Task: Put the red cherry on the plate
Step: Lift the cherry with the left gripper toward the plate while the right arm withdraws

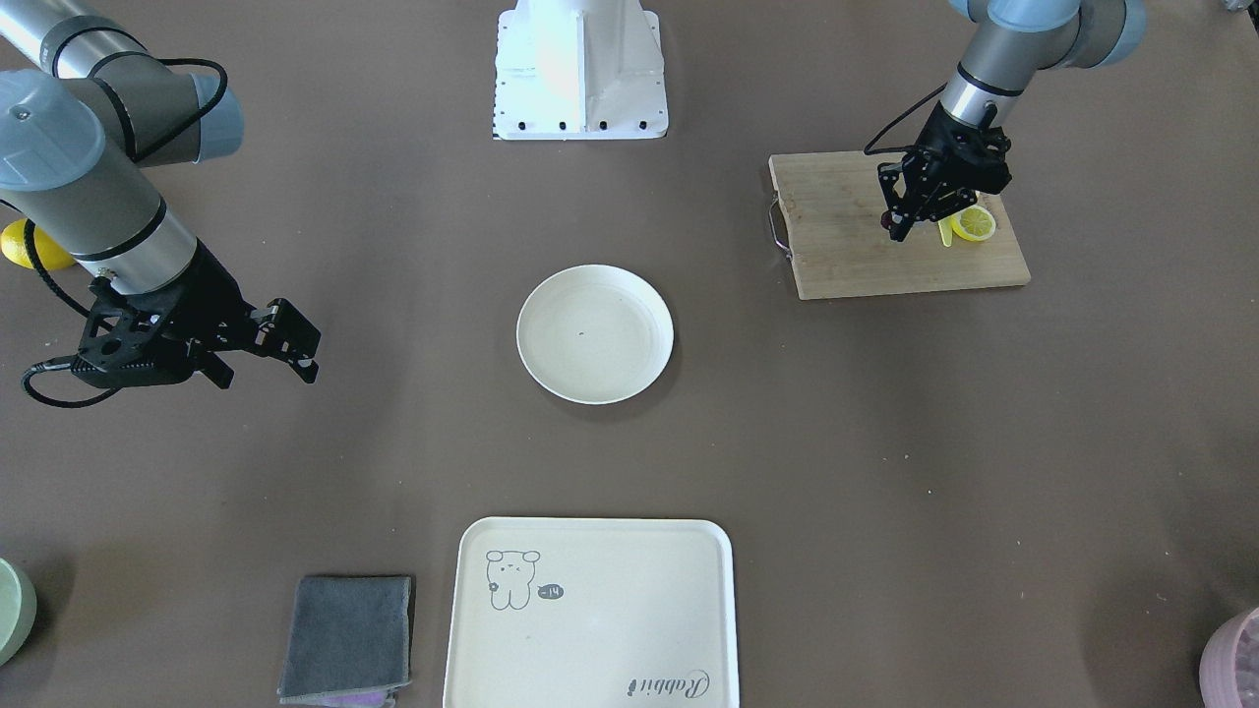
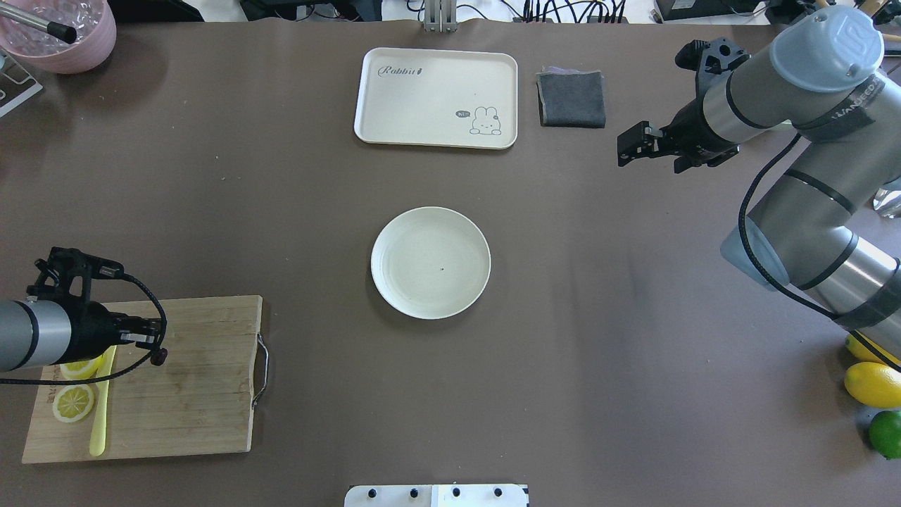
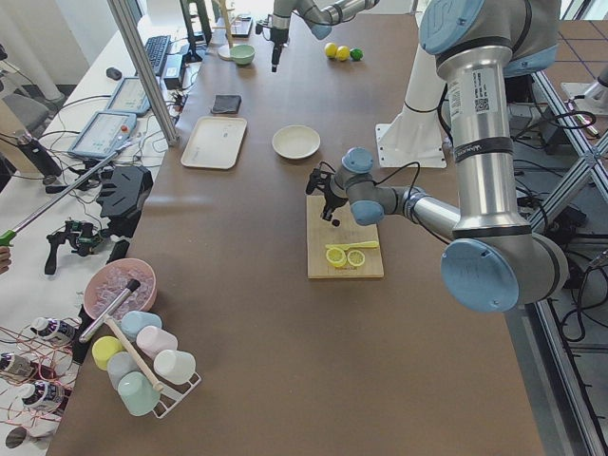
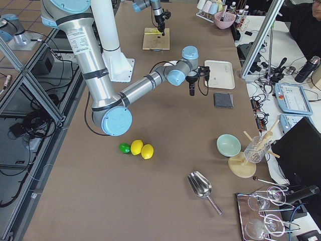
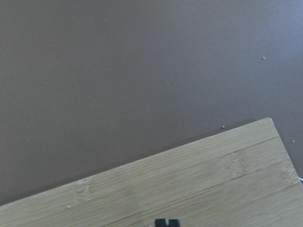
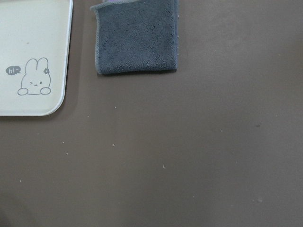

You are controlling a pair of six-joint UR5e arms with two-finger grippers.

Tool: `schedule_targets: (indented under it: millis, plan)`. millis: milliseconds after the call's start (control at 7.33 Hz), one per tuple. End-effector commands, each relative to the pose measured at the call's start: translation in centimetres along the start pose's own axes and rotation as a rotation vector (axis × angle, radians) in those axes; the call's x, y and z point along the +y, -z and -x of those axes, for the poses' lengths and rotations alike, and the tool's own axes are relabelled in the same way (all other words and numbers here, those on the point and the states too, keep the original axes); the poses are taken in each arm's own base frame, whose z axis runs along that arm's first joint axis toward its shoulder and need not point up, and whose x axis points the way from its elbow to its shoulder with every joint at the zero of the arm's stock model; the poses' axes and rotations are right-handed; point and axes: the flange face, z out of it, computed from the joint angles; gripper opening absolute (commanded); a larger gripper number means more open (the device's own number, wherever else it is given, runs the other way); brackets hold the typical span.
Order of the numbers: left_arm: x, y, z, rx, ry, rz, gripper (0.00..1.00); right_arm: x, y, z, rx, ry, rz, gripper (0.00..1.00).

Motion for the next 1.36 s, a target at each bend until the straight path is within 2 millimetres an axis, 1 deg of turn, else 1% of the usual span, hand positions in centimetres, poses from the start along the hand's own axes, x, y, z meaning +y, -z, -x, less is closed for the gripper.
schedule_targets:
  millis: [0, 136, 273, 409, 545, 682, 818, 955, 1091, 1227]
  plan:
    - [-4.6, 3.7, 0.7, 0.073, 0.035, -0.026, 0.00, -0.9, 1.2, -1.0, -0.012, -0.019, 0.014, 1.00]
    - [-7.0, 3.9, -1.5, 0.111, 0.028, -0.055, 0.00, -0.9, 1.0, -3.2, -0.003, 0.011, 0.035, 1.00]
    - [-10.5, 4.1, -5.8, 0.133, 0.020, -0.076, 0.00, -1.4, 1.5, -5.3, 0.008, 0.043, 0.037, 1.00]
    - [-14.4, 4.4, -11.1, 0.131, 0.033, -0.076, 0.00, -1.8, 1.7, -7.2, 0.018, 0.041, 0.041, 1.00]
    - [-17.3, 4.9, -15.8, 0.130, 0.034, -0.074, 0.00, -2.5, 2.1, -9.0, 0.028, 0.055, 0.040, 1.00]
    - [-18.8, 3.6, -18.1, 0.134, 0.078, -0.067, 0.00, -2.7, 2.4, -11.4, 0.043, 0.074, 0.042, 1.00]
    - [-18.9, 1.7, -21.8, 0.135, 0.079, -0.086, 0.00, -2.9, 2.5, -13.8, 0.058, 0.086, 0.049, 1.00]
    - [-17.8, -0.5, -26.2, 0.125, 0.069, -0.116, 0.00, -2.8, 2.3, -15.7, 0.073, 0.101, 0.057, 1.00]
    - [-17.4, -2.2, -29.1, 0.124, 0.081, -0.118, 0.00, -2.9, 2.5, -17.0, 0.082, 0.109, 0.056, 1.00]
    - [-16.2, -4.2, -31.3, 0.106, 0.085, -0.120, 0.00, -2.9, 2.5, -17.6, 0.087, 0.103, 0.055, 1.00]
